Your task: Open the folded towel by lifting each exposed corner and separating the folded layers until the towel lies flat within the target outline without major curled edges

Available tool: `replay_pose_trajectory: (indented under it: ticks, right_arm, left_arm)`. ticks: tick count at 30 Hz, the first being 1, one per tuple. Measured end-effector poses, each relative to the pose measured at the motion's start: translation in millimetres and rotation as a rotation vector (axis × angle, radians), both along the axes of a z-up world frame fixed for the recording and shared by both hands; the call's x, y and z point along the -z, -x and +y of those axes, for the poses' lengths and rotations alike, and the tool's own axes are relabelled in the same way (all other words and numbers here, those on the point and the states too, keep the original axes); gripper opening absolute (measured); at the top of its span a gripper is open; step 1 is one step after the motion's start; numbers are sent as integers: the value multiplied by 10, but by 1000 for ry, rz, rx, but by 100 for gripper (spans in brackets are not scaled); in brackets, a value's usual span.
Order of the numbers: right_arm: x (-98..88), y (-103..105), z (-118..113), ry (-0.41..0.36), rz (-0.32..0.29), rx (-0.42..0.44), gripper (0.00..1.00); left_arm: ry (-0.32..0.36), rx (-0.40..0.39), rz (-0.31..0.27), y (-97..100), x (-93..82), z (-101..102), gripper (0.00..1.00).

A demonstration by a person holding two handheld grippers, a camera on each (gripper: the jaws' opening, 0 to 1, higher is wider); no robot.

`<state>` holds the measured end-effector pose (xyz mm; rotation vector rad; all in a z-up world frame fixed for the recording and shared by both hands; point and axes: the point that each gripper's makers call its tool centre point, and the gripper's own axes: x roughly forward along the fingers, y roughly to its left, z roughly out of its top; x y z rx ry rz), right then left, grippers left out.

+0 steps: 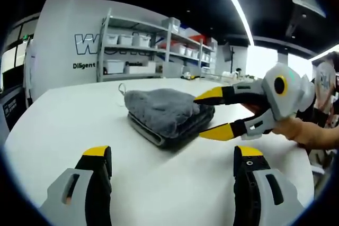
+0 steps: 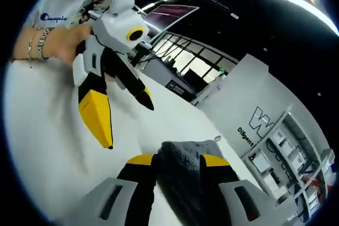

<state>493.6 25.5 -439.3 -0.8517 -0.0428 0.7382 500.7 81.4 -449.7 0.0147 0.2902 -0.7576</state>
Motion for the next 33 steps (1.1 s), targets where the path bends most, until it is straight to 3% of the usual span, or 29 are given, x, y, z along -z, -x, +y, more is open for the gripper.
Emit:
replay_pose_trajectory:
  ticks: [12, 22, 33]
  right_arm:
    - [22, -120, 126, 22, -13, -11, 24]
    - [152, -228, 245, 110, -10, -14, 17]
    - [189, -254, 222, 92, -15, 7, 5]
  left_arm:
    - [2, 4, -3, 30, -7, -14, 94]
    - [18, 9, -3, 31, -35, -18, 94]
    - [14, 16, 1, 45, -24, -43, 94]
